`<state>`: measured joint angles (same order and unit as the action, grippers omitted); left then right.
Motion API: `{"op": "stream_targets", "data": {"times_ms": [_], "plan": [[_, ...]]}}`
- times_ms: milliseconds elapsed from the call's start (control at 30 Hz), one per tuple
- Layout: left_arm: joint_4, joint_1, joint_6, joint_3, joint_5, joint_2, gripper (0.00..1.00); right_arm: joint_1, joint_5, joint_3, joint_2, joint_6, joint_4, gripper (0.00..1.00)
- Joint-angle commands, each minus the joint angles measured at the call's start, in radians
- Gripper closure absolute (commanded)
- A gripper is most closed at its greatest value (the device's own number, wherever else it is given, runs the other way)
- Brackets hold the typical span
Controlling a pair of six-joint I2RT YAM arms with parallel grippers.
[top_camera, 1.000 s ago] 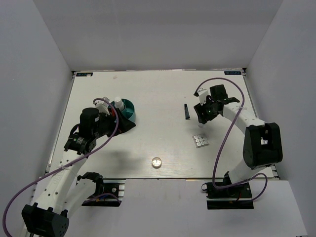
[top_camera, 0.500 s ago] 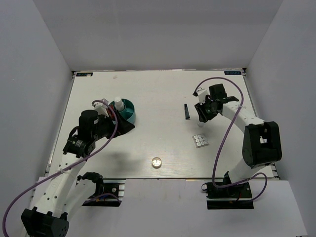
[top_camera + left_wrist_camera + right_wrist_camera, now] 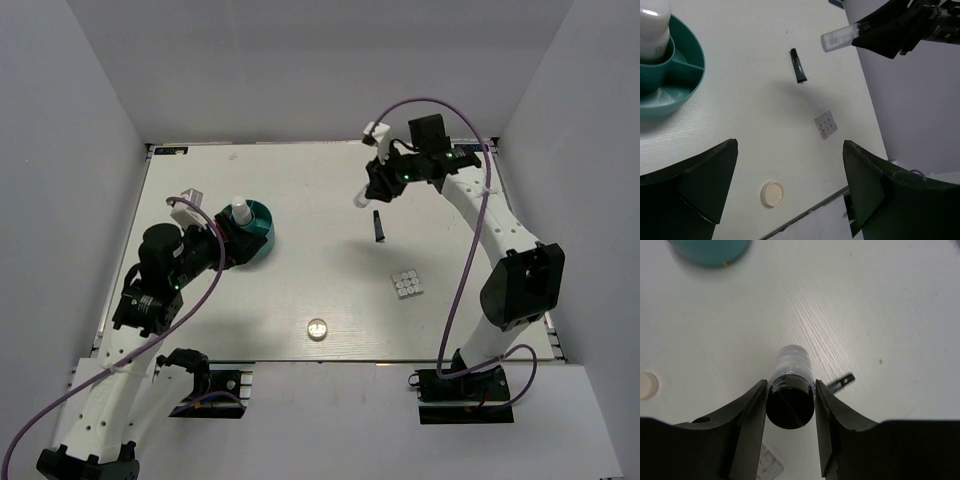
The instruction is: Organize the makeup
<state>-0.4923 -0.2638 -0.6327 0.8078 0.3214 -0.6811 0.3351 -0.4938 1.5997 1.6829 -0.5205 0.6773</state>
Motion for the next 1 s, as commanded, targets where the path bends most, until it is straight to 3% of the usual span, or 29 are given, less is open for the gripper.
{"op": "stream_targets", "data": {"times_ms": [0, 433, 733, 967], "plan": [[0.050, -0.002, 0.001, 0.059, -0.038, 0.029, 0.05, 0.064, -0.138, 0.135, 0.070, 0.020, -0.002, 1.00], [0.021, -0.002, -0.018, 0.099, -0.113, 0.104, 0.05, 0.314, -0.100, 0.397, 0.319, 0.299, -0.355, 1.00], [-0.012, -0.002, -0.036, 0.065, -0.120, 0.152, 0.05, 0.384, -0.037, 0.394, 0.425, 0.376, -0.542, 1.00], [-0.031, -0.002, -0.033, 0.060, -0.122, 0.161, 0.04, 0.409, 0.035, 0.408, 0.498, 0.382, -0.596, 1.00]]}}
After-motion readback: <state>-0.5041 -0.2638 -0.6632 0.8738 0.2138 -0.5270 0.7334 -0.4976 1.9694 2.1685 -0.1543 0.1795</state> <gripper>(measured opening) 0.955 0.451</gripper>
